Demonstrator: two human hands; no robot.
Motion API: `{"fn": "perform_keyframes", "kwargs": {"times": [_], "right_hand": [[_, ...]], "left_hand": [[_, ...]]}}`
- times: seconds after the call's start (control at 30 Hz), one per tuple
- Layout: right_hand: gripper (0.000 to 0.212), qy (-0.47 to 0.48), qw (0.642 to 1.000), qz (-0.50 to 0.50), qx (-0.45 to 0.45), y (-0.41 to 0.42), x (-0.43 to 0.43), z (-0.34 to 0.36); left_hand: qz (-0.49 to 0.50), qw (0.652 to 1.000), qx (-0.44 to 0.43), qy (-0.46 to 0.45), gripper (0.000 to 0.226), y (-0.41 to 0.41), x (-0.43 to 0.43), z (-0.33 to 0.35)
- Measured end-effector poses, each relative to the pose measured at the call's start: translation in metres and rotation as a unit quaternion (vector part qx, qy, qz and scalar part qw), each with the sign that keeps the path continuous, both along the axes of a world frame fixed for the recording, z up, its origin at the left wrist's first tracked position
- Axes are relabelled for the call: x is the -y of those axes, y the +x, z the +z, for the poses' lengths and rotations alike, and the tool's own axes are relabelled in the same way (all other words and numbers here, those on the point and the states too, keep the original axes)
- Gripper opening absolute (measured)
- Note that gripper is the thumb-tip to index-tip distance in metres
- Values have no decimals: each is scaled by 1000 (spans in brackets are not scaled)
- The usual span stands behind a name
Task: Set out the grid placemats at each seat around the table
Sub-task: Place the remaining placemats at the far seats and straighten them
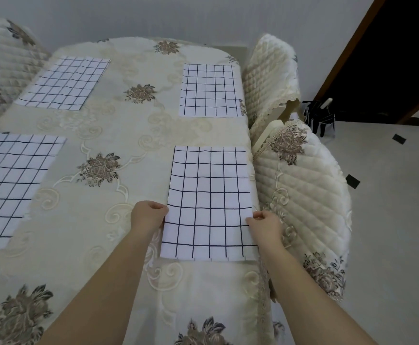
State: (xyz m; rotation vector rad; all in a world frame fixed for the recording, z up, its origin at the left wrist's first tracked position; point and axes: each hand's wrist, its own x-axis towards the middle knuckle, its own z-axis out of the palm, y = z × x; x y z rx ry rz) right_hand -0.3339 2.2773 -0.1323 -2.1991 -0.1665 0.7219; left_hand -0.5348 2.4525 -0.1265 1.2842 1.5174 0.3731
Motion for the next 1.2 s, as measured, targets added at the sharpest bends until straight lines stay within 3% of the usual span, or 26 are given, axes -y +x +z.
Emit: {"fn": "perform_keyframes", "kwargs": {"times": [0.47, 0.8, 1.0, 1.2], "right_hand": [[3, 18, 999, -37, 0, 2, -6, -2], [13, 28, 1000, -12, 7, -2, -3, -2], [6, 23, 1000, -16, 10, -6, -3, 3], [19, 19, 1000, -14, 21, -8, -1, 2]], "left_hand": [[11, 999, 32, -6, 10, 0, -7, -1], [-13, 998, -29, 49, 8, -9, -2, -7], [-19, 997, -31, 67, 8, -9, 1, -5], [-47, 995, -44, 80, 8, -8, 2, -5]]}}
